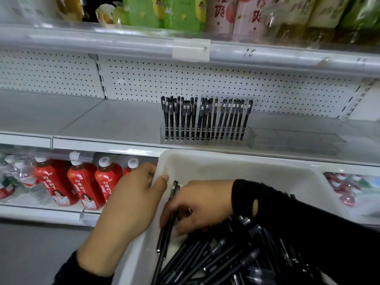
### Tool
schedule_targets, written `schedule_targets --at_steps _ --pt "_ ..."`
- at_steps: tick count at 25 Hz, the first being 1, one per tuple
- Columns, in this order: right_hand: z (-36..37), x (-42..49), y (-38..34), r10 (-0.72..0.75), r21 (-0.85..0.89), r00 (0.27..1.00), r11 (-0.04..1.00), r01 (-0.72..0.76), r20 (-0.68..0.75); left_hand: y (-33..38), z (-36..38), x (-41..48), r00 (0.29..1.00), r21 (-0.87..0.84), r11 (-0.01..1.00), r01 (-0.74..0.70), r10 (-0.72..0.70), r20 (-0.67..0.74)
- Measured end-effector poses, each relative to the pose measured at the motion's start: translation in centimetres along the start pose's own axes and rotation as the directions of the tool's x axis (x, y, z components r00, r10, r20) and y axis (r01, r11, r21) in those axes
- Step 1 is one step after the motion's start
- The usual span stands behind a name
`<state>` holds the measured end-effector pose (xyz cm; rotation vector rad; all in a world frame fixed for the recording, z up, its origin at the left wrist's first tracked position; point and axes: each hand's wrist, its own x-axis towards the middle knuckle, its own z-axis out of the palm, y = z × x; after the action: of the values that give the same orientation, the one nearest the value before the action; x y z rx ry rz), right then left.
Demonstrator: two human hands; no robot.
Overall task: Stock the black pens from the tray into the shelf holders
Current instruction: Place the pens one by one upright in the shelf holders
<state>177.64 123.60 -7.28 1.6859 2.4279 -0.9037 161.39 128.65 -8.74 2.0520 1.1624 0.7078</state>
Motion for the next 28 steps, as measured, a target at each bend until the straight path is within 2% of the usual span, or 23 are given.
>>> schedule_targets --at_steps 2,7,10,11,13,15,16,18,20,23,25,28 --pt "1.2 0.5 -0.6 0.006 0.022 1.0 1.0 -0.006 -0.025 0.1 -0.1 -0.2 1.0 0.004 1.0 -0.007 0.007 -0.012" --pt "2.3 0.5 -1.4 0.152 -0.232 0.965 0.952 -0.201 -0.214 0.1 0.0 -0.1 1.0 0.006 1.0 -0.005 0.005 -0.01" --pt "1.7 0.4 -0.8 0.235 -0.171 0.941 0.945 -0.28 -0.245 0.0 0.0 0.0 1.0 -0.006 1.0 -0.009 0.009 -0.012" --pt "1.3 0.3 -0.5 0.268 -0.117 0.93 0.945 -0.304 -0.25 0.0 0.0 -0.1 1.0 -0.007 1.0 -0.009 0.009 -0.014" --pt "0.1 -0.4 0.3 0.372 0.153 0.898 0.926 -0.344 -0.233 -0.1 0.0 -0.1 1.0 -0.016 1.0 -0.009 0.008 -0.006" --pt "-1.6 -1.5 0.8 0.436 0.484 0.883 0.818 -0.31 -0.173 -0.2 0.0 0.0 1.0 -0.023 1.0 -0.007 0.007 0.003" --pt "-2.7 -2.2 1.0 0.43 0.569 0.89 0.775 -0.275 -0.156 -0.3 0.0 0.0 1.0 -0.02 1.0 -0.006 0.006 0.002" --pt "-5.0 -3.4 1.6 0.405 0.607 0.9 0.76 -0.232 -0.163 -0.4 0.1 0.1 1.0 -0.013 1.0 -0.003 0.003 -0.005" --pt "-7.3 -4.5 2.5 0.401 0.623 0.882 0.763 -0.173 -0.246 -0.4 0.2 0.2 1.0 -0.014 1.0 0.006 -0.006 -0.003" --pt "-10.4 -5.8 4.4 0.463 0.731 0.772 0.682 0.003 -0.435 -0.5 0.2 0.2 1.0 -0.026 1.0 0.011 -0.011 0.002" --pt "-12.0 -5.8 6.2 0.553 0.76 0.628 0.643 0.096 -0.547 -0.4 0.2 0.1 1.0 -0.029 1.0 0.01 -0.009 0.002" --pt "-13.0 -3.9 9.8 0.625 0.711 0.403 0.696 0.102 -0.669 -0.4 0.1 0.1 1.0 -0.028 1.0 0.007 -0.007 -0.001"
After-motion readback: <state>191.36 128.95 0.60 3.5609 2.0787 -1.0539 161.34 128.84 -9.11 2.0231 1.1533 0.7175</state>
